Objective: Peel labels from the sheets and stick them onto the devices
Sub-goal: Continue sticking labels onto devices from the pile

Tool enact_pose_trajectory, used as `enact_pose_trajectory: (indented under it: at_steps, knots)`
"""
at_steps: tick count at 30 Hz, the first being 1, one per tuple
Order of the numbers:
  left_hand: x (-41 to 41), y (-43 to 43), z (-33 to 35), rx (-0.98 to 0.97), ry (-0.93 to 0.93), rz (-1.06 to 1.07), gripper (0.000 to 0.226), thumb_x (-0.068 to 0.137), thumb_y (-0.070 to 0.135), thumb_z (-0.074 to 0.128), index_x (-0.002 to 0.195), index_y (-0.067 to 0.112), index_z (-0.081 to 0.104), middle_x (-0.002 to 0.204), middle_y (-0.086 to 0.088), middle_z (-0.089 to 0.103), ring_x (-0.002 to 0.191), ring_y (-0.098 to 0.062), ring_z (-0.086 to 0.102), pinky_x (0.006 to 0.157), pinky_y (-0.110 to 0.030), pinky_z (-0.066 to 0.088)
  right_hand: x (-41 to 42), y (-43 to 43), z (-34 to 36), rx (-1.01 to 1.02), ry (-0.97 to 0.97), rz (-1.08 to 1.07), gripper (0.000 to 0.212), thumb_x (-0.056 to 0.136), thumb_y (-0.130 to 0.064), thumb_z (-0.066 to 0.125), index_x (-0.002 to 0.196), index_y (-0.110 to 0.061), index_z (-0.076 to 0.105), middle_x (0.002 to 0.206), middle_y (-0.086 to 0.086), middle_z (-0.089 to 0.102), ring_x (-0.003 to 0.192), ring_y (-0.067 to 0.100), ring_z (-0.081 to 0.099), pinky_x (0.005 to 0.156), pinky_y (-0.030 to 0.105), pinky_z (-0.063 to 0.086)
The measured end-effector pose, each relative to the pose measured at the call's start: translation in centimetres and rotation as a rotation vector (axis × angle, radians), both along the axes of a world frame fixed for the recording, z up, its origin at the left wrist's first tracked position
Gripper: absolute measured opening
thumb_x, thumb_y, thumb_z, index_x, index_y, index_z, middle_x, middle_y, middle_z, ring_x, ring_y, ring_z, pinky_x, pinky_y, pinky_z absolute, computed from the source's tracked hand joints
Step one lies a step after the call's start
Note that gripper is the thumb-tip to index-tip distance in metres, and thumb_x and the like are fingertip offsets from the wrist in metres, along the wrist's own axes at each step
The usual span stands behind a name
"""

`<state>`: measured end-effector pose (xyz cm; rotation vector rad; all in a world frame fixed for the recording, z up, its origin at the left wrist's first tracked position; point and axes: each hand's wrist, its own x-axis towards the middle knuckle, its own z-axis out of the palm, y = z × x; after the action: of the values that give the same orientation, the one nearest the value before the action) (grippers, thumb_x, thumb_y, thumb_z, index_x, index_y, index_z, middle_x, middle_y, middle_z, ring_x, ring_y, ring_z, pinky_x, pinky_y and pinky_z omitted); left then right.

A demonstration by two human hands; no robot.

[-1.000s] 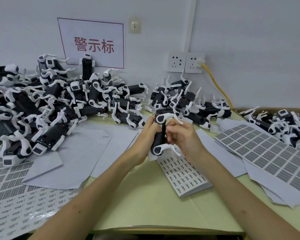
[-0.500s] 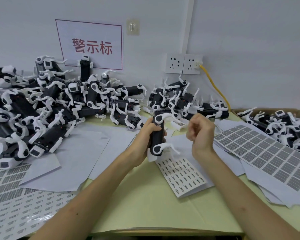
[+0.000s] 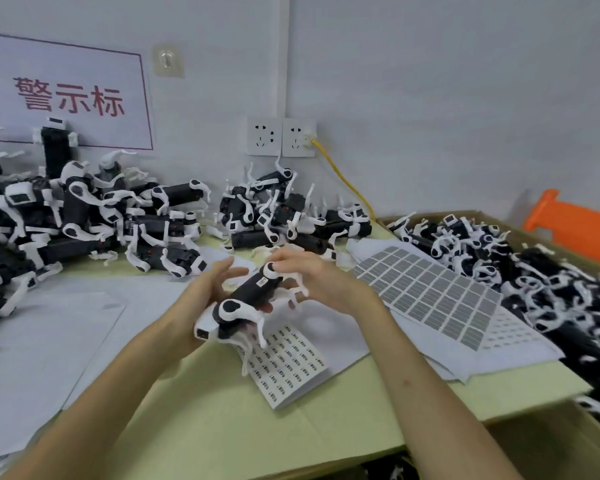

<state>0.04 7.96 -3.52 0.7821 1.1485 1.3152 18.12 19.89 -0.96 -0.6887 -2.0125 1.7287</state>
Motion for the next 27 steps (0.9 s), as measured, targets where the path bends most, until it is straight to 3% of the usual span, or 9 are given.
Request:
enact_pose_trajectory:
  at_steps: [3,6,8,10,12,13,15,21,27]
  knots:
    - [-0.6,-0.1,-0.3,-0.035,0.113,0.097,0.053,0.106,0.057,0.036,0.124,0.017,0.065,0.101,-0.02,0.079,0.08,-0.035,0.078,0.064,-0.04,0.059,1.2,0.7,0.1,-0.049,-0.054,0.114,0.042,0.083,-0.045,0.067,0.114,-0.016,0.062,0.106,0.01,0.058,0.081,0.023,0.059,0.057,0.029,0.043]
    - [-0.8,0.0,-0.3,0.085,0.144,0.242,0.049,0.112,0.043,0.032,0.115,0.011,0.069,0.096,-0.017,0.074,0.074,-0.027,0.075,0.066,-0.039,0.059,2.6,1.9,0.4,-0.156,0.016,0.049,0.041,0.087,-0.044,0.06,0.111,-0.011,0.063,0.096,0.011,0.063,0.07,0.021,0.067,0.052,0.03,0.048]
    - [-0.9,-0.2,-0.3,0.158,0.129,0.287,0.046,0.113,0.036,0.031,0.113,0.007,0.068,0.09,-0.017,0.072,0.069,-0.025,0.073,0.063,-0.033,0.061,3.6,2.8,0.7,-0.274,0.288,-0.02,0.032,0.092,-0.041,0.054,0.097,-0.013,0.067,0.099,0.012,0.063,0.067,0.025,0.067,0.057,0.031,0.054]
    - [-0.9,-0.3,-0.3,0.178,0.153,0.3,0.045,0.113,0.034,0.031,0.114,0.006,0.067,0.085,-0.015,0.074,0.066,-0.024,0.071,0.067,-0.034,0.058,4.5,3.7,0.9,-0.512,0.777,-0.053,0.038,0.102,-0.037,0.045,0.086,-0.013,0.071,0.109,0.019,0.065,0.072,0.03,0.071,0.066,0.036,0.06]
    - [-0.6,-0.3,-0.2,0.178,0.171,0.299,0.048,0.113,0.033,0.029,0.112,0.006,0.067,0.083,-0.014,0.074,0.065,-0.024,0.07,0.072,-0.037,0.054,5.3,4.7,0.6,-0.768,1.159,-0.098,0.045,0.104,-0.043,0.045,0.114,-0.005,0.068,0.128,0.026,0.064,0.104,0.042,0.071,0.084,0.048,0.06]
    - [-0.4,-0.3,-0.2,0.177,0.179,0.3,0.049,0.113,0.033,0.028,0.111,0.006,0.068,0.082,-0.014,0.073,0.065,-0.024,0.07,0.073,-0.038,0.054,5.5,5.0,0.4,-0.8,1.205,-0.129,0.054,0.105,-0.047,0.044,0.13,-0.003,0.06,0.136,0.028,0.06,0.117,0.046,0.065,0.091,0.052,0.057]
    - [0.0,-0.3,-0.2,0.168,0.206,0.31,0.049,0.114,0.033,0.028,0.108,0.005,0.068,0.081,-0.014,0.073,0.066,-0.025,0.069,0.074,-0.039,0.054,5.3,5.4,-0.2,-0.769,1.095,-0.261,0.059,0.106,-0.05,0.039,0.14,-0.004,0.055,0.136,0.025,0.063,0.121,0.043,0.063,0.095,0.048,0.054]
    - [0.5,-0.7,0.1,0.111,0.377,0.356,0.038,0.11,0.026,0.039,0.108,0.007,0.072,0.09,-0.014,0.078,0.072,-0.025,0.072,0.075,-0.038,0.055,3.0,4.7,-0.9,-0.581,0.668,-0.571,0.037,0.102,-0.031,0.043,0.109,-0.012,0.075,0.095,0.007,0.079,0.069,0.017,0.067,0.066,0.026,0.048]
    - [1.4,-1.1,-0.5,0.117,0.786,0.306,0.023,0.108,0.023,0.051,0.103,0.018,0.074,0.098,-0.002,0.077,0.091,-0.02,0.07,0.084,-0.034,0.053,0.8,2.9,-1.2,0.156,0.159,-0.655,0.021,0.095,-0.016,0.057,0.089,-0.014,0.077,0.073,0.002,0.075,0.056,0.011,0.061,0.059,0.025,0.044]
